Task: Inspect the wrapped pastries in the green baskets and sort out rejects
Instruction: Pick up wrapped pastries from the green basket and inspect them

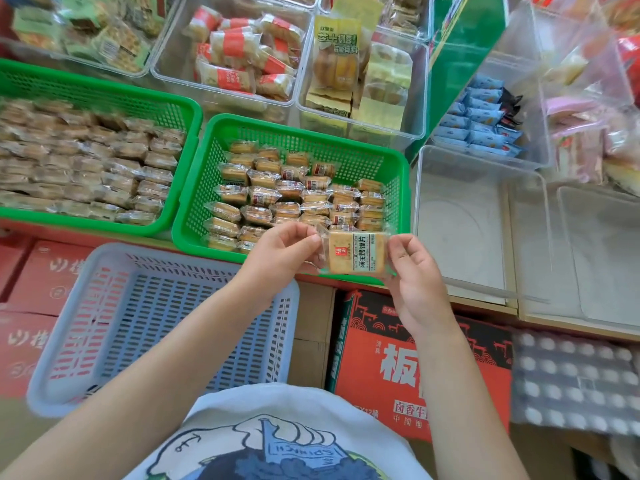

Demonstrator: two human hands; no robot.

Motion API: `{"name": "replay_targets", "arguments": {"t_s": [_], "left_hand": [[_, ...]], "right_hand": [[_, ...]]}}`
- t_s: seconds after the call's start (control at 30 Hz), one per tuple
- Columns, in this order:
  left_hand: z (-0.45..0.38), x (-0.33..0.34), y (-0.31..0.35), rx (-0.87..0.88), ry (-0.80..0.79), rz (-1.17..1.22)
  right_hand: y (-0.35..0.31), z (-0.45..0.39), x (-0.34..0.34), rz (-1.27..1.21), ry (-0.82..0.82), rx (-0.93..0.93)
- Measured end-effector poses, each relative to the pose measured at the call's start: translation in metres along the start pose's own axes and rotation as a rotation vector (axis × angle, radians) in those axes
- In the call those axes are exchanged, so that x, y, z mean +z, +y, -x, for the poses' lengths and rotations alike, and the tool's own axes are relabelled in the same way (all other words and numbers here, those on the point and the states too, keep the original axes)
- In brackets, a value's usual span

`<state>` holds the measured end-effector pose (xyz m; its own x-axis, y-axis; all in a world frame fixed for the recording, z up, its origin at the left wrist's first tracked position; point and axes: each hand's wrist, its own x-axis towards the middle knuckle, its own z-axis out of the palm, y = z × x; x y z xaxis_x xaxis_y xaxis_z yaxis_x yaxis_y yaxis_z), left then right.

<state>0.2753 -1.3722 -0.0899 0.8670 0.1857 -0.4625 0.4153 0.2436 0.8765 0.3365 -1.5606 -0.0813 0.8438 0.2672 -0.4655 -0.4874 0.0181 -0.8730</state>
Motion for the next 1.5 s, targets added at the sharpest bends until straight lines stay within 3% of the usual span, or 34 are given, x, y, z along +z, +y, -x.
{"name": "replay_targets", "arguments": {"t_s": [0.2,0.43,0.63,0.93,1.07,1.23,1.33,1.43,1.5], "left_hand": [[0.01,0.013,0.012,0.061,-0.132,0.024],[0.004,0.011,0.01,0.08,-0.099,0.041],[-0.016,0.002,-0.009,-0.078,-0.02,0.104],[-0.042,-0.008,-0.021,-0.106,-0.001,0.047],[-0.057,-0.013,-0.02,-0.106,-0.007,0.033],[-0.078,-0.015,-0.014,-0.103,0.013,-0.006],[-0.094,-0.015,-0.018,-0.066,0.076,-0.192],[-0.11,-0.026,-0.044,0.161,0.102,-0.828],[-0.115,-0.033,-0.069,0.223,0.081,-1.101]], "right_hand": [[0.002,-0.002,0.0,0.325,0.194,-0.184],[-0.001,-0.005,0.007,0.28,0.223,-0.213],[-0.002,-0.012,0.02,-0.128,0.124,-0.088],[0.012,-0.031,0.027,0.074,0.154,-0.08],[0.01,-0.051,0.018,0.042,0.071,0.042],[0.003,-0.078,0.012,0.177,-0.07,0.126],[-0.002,-0.1,0.005,0.375,0.031,0.044],[-0.018,-0.135,0.002,0.552,0.179,-0.146],[-0.029,-0.161,0.006,0.625,0.232,-0.291]]}}
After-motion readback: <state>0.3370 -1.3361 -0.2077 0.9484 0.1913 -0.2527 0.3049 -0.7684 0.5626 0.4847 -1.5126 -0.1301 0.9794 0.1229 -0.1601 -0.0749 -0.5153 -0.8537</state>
